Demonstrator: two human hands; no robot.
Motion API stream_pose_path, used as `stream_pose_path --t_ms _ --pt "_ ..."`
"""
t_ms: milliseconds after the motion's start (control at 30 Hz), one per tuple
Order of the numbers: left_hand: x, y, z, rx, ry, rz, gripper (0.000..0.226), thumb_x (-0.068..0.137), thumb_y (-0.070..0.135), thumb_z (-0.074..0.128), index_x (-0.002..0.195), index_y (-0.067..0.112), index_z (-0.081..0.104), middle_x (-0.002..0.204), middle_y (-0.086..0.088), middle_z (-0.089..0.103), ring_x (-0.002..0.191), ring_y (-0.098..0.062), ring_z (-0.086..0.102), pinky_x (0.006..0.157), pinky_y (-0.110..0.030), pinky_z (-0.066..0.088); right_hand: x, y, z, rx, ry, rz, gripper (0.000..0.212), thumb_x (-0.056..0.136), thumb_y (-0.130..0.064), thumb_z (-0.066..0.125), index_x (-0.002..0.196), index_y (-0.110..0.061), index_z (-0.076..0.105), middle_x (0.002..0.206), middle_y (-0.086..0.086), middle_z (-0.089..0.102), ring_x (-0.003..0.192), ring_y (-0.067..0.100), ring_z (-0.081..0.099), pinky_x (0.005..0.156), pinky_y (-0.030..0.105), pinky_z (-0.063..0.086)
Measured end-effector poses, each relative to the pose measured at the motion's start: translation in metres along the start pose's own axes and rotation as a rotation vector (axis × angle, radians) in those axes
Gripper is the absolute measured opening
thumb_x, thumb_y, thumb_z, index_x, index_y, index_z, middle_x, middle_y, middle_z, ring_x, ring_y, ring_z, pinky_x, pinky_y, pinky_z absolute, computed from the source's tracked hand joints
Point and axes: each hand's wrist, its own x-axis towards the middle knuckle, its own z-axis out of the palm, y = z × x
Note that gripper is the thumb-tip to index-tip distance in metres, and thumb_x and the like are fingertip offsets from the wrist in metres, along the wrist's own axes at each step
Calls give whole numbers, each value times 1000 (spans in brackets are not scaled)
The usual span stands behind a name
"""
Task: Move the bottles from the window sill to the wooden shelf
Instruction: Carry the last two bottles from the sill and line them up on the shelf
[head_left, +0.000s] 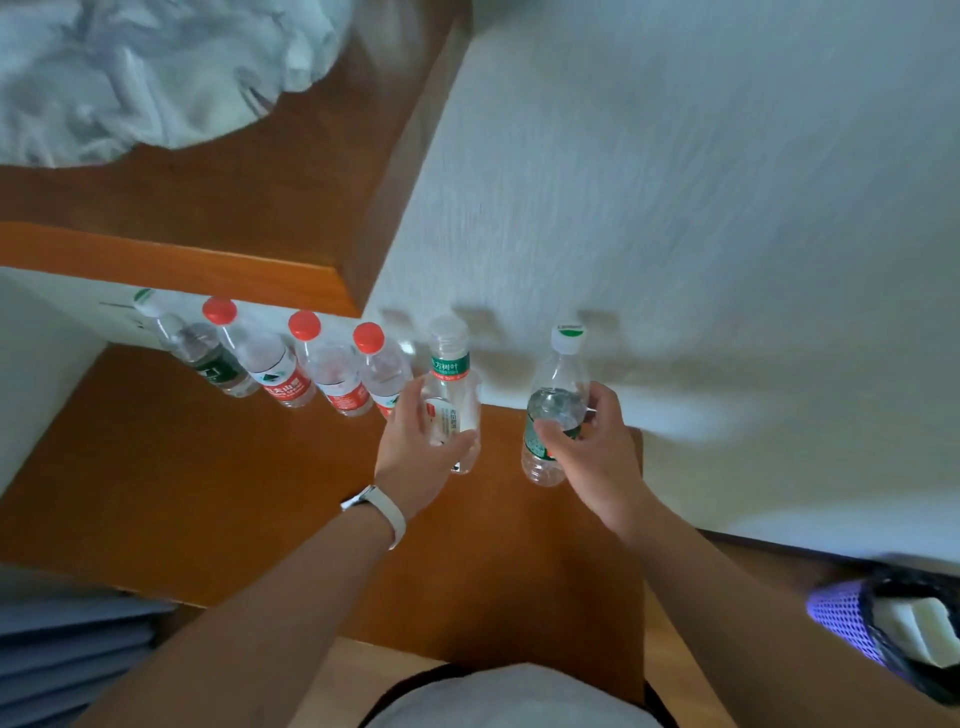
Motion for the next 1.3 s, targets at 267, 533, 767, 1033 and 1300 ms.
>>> stream_pose_path --t_ms 267,533,767,1033,1300 --pt "8 -8 19 31 68 -87 76 74 29 82 135 36 38 101 16 65 89 -2 65 70 -19 50 23 31 10 -84 -23 -17 52 79 -18 79 118 -23 46 100 -9 61 83 -11 61 69 20 53" --pt "25 -20 33 99 143 -53 62 78 29 79 125 34 38 100 17 61 87 -1 61 73 -28 49 45 50 23 -105 66 -70 59 69 -24 85 106 -46 45 111 -6 60 93 5 63 79 30 56" --pt "29 -34 47 111 179 -82 60 77 32 79 123 22 41 97 3 62 86 -14 63 71 -28 47 50 64 28 -22 54 -46 68 71 -27 84 124 -34 43 120 -12 58 99 -3 62 84 24 54" --pt "40 -34 54 157 119 -113 69 78 31 81 130 17 38 92 11 59 91 -20 63 79 -34 50 54 70 27 -99 92 -73 61 67 -33 84 115 -35 45 115 -6 57 101 6 60 87 34 56" --pt "16 -38 40 99 68 -118 87 79 40 77 148 22 27 137 3 47 127 -14 48 102 -35 43 46 68 9 -219 -20 -71 84 72 -39 83 140 -21 38 138 -2 44 126 11 44 96 18 35"
